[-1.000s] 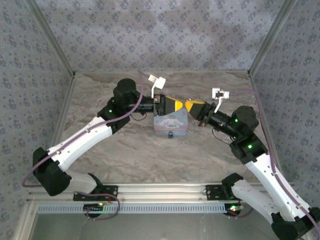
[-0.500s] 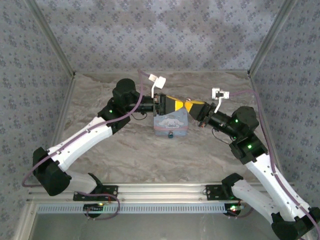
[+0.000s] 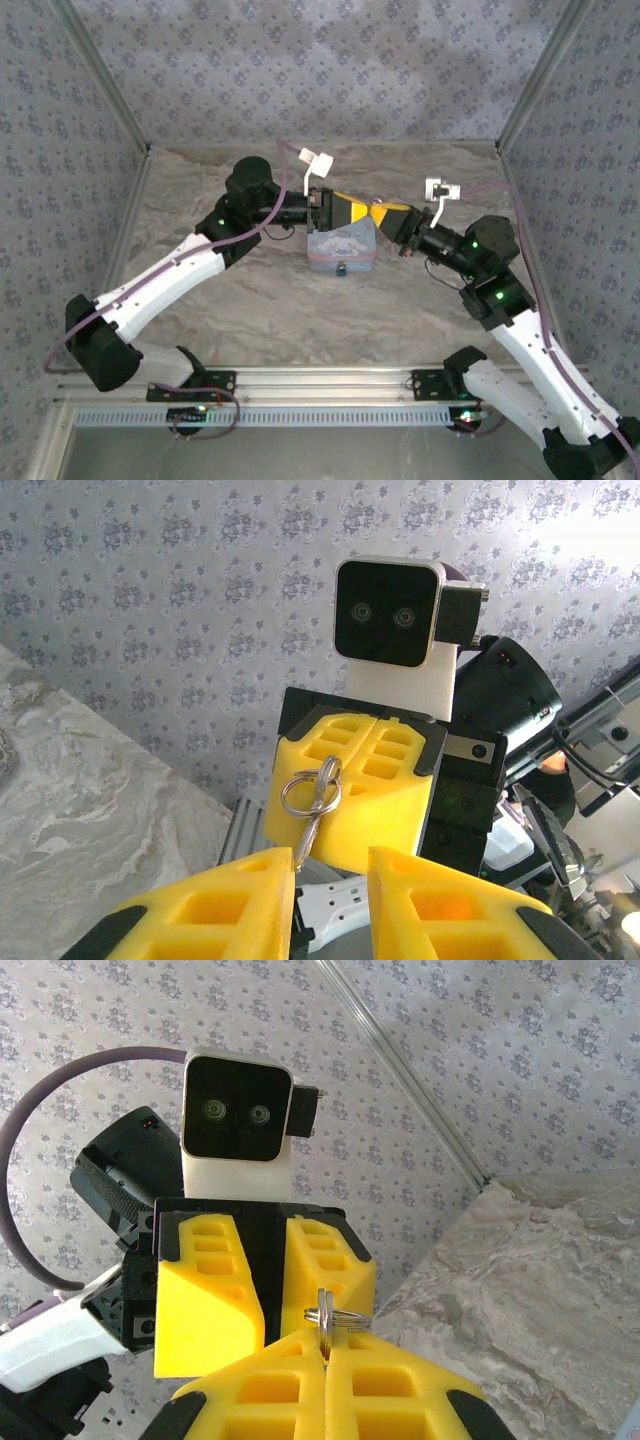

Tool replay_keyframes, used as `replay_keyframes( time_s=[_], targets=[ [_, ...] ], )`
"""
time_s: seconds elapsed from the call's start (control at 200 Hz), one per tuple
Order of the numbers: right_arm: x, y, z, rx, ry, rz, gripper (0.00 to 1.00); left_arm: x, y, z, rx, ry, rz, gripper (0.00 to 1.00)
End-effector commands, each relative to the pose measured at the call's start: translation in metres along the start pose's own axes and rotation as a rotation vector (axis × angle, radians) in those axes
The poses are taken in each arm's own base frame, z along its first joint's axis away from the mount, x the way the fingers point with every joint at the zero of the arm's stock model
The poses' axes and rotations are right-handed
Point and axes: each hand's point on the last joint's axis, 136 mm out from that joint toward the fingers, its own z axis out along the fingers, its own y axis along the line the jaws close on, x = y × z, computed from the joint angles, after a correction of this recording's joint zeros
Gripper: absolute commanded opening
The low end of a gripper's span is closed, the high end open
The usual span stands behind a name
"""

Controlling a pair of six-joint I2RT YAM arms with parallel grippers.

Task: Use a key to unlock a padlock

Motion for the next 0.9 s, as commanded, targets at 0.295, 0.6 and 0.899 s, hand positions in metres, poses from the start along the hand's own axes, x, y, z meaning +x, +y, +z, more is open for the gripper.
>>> replay_keyframes(
  time_s=[0.295, 0.6, 0.899],
  targets=[
    [0.0028, 0.0090, -0.0008, -0.057, 0.012, 0.019, 0.00, -0.0132, -0.0281, 0.0008, 0.072, -0.014, 0.074, 0.15],
    [0.0069, 0.0118, -0.0016, -0.085, 0.028, 0.040, 0.00, -0.0106, -0.0271, -0.0003, 0.063, -0.010, 0.074, 0.32],
    [0.0030, 0.0082, -0.0046, -0.068, -0.004, 0.046, 0.00, -0.0090, -0.0275, -0.0004, 0.067, -0.004, 0.073, 0.19]
  ],
)
